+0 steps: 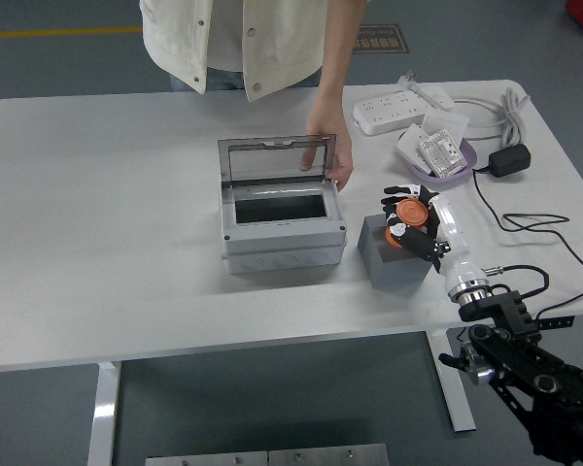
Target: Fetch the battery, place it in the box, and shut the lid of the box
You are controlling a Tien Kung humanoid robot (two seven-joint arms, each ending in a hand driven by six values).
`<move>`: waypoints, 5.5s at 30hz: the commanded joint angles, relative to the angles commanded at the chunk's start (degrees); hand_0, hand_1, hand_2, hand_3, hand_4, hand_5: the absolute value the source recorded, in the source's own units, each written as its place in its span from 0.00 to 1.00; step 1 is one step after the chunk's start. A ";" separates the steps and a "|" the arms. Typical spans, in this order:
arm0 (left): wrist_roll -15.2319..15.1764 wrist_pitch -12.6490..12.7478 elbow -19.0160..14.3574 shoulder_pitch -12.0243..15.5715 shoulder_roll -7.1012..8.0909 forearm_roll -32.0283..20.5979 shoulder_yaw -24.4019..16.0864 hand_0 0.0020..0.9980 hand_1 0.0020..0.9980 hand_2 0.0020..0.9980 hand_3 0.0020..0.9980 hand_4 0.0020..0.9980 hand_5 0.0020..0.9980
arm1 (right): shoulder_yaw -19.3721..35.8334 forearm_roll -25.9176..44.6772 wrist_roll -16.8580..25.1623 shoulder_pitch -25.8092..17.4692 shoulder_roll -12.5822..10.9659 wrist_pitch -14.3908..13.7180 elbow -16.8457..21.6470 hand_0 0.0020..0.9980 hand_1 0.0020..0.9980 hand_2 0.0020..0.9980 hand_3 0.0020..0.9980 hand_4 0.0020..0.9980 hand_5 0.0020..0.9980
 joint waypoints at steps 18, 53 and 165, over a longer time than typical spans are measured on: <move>-0.64 0.27 0.00 -0.28 0.34 -1.05 0.80 0.65 0.75 0.62 0.56 0.77 0.27 | -1.25 1.36 -0.40 0.26 0.09 -0.58 -0.24 0.58 0.53 0.52 0.57 0.39 0.02; -0.95 0.98 0.00 -0.15 0.43 0.21 -0.51 0.65 0.75 0.63 0.56 0.75 0.28 | -1.30 -1.88 -3.13 2.56 -0.04 -1.59 0.55 0.18 0.20 0.22 0.23 0.00 0.00; 0.59 -0.21 0.00 -0.95 1.52 0.04 0.74 0.65 0.75 0.63 0.56 0.75 0.29 | -22.04 -43.46 -22.75 31.66 12.76 1.97 -15.53 0.50 0.47 0.49 0.57 0.95 0.45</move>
